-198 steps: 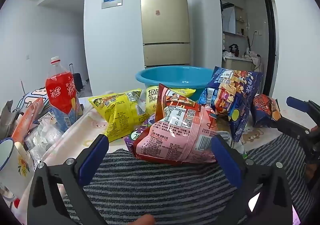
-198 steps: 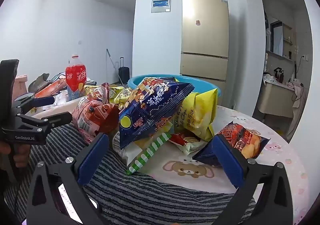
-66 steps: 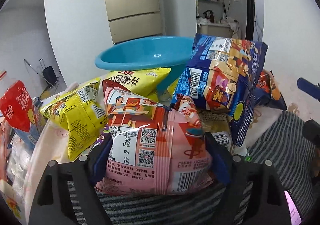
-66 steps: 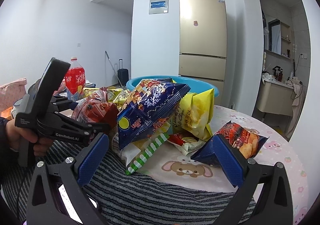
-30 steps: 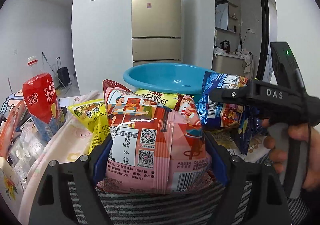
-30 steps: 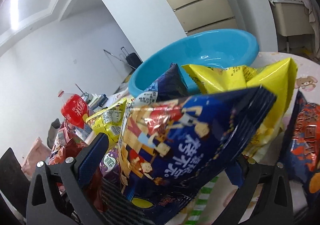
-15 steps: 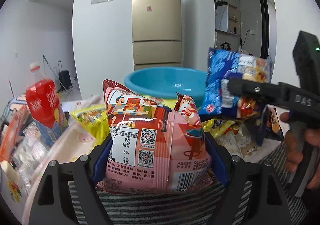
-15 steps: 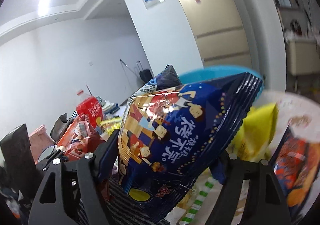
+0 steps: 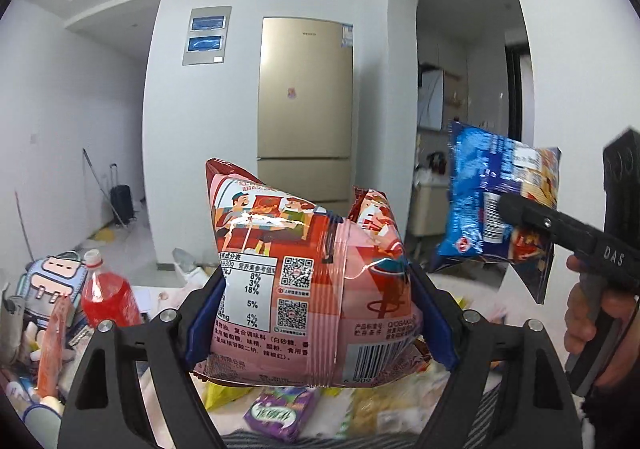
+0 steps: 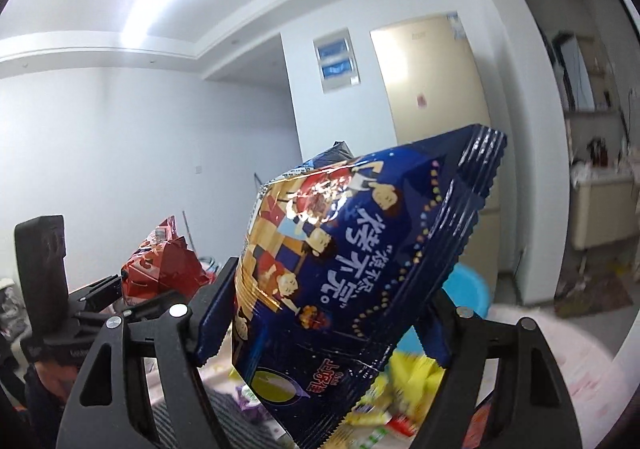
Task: Organize snacks
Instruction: 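Carry both bags over the turquoise basin and open both tools to drop them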
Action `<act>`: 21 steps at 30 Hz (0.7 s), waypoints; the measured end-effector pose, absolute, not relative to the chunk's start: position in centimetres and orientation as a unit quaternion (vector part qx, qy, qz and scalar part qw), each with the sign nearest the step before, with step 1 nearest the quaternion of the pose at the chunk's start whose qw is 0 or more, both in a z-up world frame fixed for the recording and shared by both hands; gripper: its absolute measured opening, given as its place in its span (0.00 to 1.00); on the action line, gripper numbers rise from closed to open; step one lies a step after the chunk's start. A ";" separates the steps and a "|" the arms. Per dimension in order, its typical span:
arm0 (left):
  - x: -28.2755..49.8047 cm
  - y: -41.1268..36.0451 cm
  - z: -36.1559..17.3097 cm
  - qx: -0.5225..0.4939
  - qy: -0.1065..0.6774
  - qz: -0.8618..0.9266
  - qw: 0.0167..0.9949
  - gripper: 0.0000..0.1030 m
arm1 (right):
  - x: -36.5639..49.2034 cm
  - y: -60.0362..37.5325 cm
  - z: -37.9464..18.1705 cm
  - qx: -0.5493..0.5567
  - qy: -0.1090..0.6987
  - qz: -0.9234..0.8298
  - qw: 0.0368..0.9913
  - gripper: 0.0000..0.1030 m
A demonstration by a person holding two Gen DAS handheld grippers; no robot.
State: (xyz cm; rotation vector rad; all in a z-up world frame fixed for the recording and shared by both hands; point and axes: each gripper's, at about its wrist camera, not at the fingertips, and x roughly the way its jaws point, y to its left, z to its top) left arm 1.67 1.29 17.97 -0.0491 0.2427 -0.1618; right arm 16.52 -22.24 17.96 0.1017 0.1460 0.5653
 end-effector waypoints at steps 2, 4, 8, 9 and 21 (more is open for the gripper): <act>1.6 1.9 19.4 -0.036 0.110 -0.084 0.990 0.83 | 15.9 -22.6 19.9 0.042 0.055 0.277 0.958 0.74; 1.5 2.4 21.2 -0.043 0.097 -0.087 0.991 0.83 | 15.5 -22.9 21.6 0.037 0.042 0.277 0.959 0.74; 1.3 2.9 24.1 -0.051 0.068 -0.099 0.991 0.83 | 15.2 -22.9 25.1 0.033 0.013 0.275 0.961 0.74; 1.3 2.9 24.7 -0.051 0.062 -0.102 0.992 0.83 | 15.3 -22.7 25.9 0.034 0.005 0.273 0.961 0.74; 6.6 1.2 26.9 -0.060 0.035 -0.116 0.991 0.83 | 19.7 -17.8 29.0 -0.008 -0.073 0.243 0.967 0.74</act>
